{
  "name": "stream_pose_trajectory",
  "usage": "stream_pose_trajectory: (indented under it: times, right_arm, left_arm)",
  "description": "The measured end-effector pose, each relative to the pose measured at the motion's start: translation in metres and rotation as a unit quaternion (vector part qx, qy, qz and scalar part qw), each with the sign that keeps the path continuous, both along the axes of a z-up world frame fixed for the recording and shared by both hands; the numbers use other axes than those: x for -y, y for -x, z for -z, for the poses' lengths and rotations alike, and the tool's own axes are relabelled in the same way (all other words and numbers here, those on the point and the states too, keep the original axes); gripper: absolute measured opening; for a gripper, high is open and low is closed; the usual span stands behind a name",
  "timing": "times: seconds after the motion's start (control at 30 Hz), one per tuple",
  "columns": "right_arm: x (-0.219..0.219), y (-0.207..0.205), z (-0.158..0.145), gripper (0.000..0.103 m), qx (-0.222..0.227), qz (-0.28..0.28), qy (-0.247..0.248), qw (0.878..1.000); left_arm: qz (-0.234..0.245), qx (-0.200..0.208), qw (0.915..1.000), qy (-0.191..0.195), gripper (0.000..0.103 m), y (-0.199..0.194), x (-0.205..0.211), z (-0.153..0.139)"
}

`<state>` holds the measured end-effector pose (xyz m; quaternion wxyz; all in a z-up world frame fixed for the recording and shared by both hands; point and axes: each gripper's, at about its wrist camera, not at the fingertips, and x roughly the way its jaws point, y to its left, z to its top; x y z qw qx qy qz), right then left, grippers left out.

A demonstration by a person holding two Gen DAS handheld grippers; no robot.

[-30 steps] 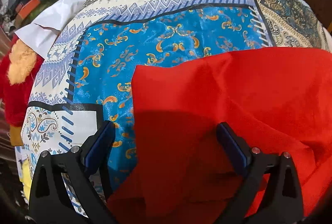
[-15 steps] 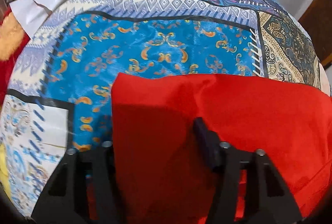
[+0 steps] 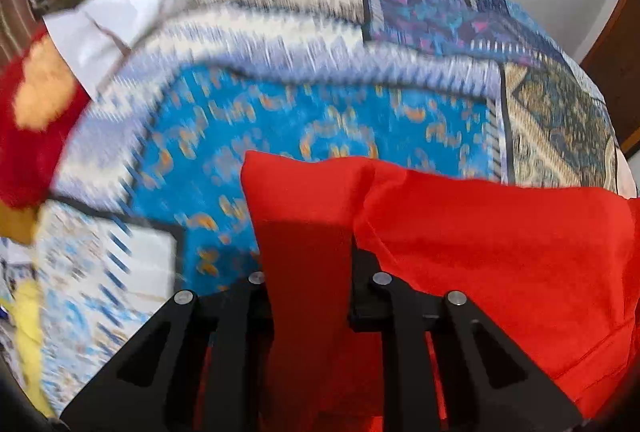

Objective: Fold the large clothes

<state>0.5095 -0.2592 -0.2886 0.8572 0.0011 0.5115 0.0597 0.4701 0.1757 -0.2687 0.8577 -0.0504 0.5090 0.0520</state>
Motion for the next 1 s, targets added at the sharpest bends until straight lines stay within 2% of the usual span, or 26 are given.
stream_pose_trajectory:
  times: [0.17, 0.27, 0.37, 0.4, 0.43, 0.47, 0.5, 0.63, 0.7, 0.83, 1.0]
  right_arm:
    - [-0.035, -0.039, -0.005, 0.014, 0.026, -0.023, 0.051, 0.998]
    - [-0.057, -0.062, -0.003, 0.014, 0.032, -0.035, 0.081, 0.996]
    - [-0.08, -0.075, 0.005, 0.015, 0.036, -0.066, 0.137, 0.988]
    - [-0.087, -0.075, 0.009, 0.023, 0.045, -0.072, 0.177, 0.981]
    - [-0.089, -0.074, 0.011, 0.051, 0.058, -0.066, 0.206, 0.975]
    - [-0.087, -0.072, 0.011, 0.069, 0.084, -0.051, 0.247, 0.964]
    - [-0.082, -0.07, 0.011, 0.09, 0.097, -0.047, 0.254, 0.961]
    - [-0.031, -0.07, 0.004, 0.091, 0.063, -0.018, 0.126, 0.99]
    - [-0.022, -0.064, -0.002, 0.091, 0.057, -0.015, 0.111, 0.992]
    - [-0.018, -0.03, -0.028, 0.091, 0.078, -0.039, 0.13, 0.988]
    - [-0.015, 0.019, -0.071, 0.092, 0.099, -0.052, 0.097, 0.989]
  left_arm:
    - [-0.01, 0.029, 0.9993, -0.019, 0.018, -0.009, -0.013, -0.025]
    - [-0.012, 0.022, 0.9991, -0.034, 0.018, -0.019, -0.021, -0.025]
    - [-0.018, 0.002, 0.9986, -0.05, 0.019, -0.03, -0.032, -0.012]
    - [-0.021, -0.005, 0.9987, -0.047, 0.02, -0.034, -0.036, -0.005]
    - [-0.023, -0.009, 0.9988, -0.042, 0.021, -0.027, -0.041, -0.002]
    - [-0.03, -0.012, 0.9988, -0.036, 0.022, -0.027, -0.045, 0.003]
    - [-0.036, -0.011, 0.9988, -0.031, 0.025, -0.027, -0.048, 0.008]
    - [-0.041, -0.012, 0.9987, -0.029, 0.033, -0.026, -0.049, 0.013]
    - [-0.031, -0.018, 0.9986, -0.038, 0.037, -0.026, -0.049, 0.01]
    - [-0.028, -0.021, 0.9969, -0.071, 0.058, -0.014, -0.053, -0.005]
    - [-0.037, 0.0, 0.9978, -0.055, 0.058, 0.02, -0.058, -0.041]
